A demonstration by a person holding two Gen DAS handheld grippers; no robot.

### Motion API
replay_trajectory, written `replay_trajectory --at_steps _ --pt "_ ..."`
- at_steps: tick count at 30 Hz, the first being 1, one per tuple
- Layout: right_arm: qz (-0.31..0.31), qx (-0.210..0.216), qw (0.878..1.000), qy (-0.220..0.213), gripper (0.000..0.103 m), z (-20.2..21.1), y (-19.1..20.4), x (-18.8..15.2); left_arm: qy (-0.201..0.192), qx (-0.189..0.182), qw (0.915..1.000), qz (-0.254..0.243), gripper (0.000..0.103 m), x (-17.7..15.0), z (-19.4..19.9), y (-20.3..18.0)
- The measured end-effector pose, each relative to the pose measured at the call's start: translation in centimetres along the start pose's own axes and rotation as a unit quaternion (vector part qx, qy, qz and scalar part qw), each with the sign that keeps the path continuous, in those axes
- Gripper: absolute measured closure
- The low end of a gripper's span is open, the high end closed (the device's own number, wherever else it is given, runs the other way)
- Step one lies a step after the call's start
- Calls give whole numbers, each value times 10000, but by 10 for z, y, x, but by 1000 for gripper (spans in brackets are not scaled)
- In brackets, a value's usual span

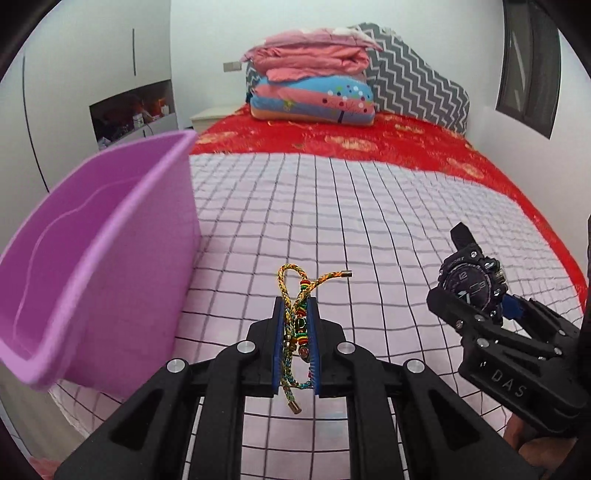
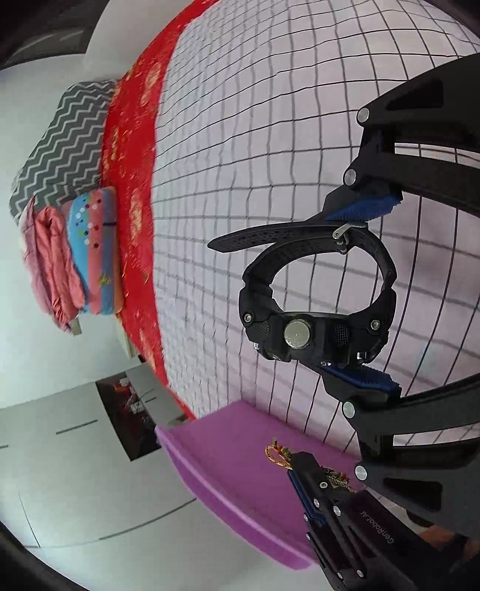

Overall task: Organize jewelry
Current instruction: 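Carry the bracelet and watch into the purple basin and open both tools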

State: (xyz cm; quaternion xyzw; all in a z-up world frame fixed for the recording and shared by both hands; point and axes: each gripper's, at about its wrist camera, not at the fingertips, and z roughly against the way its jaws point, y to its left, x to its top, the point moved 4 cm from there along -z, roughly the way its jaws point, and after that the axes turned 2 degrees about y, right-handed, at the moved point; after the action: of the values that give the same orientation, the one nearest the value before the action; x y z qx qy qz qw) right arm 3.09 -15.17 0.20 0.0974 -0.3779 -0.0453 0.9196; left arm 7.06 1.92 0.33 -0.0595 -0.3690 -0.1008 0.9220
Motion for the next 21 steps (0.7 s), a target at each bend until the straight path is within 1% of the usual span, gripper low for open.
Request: replay_trajectory --at_steps 4,10,15,21 --pt "177 228 9995 -128 41 14 31 16 -186 164 9995 195 91 19 27 29" --pt "496 679 9960 -287 41 23 91 46 -506 410 9969 430 91 43 64 76" --pt "763 1048 9913 -237 41 18 147 66 -591 697 9938 628 91 56 78 120" --pt "1103 1302 9853 -83 41 0 208 82 -481 988 9890 994 91 51 79 175"
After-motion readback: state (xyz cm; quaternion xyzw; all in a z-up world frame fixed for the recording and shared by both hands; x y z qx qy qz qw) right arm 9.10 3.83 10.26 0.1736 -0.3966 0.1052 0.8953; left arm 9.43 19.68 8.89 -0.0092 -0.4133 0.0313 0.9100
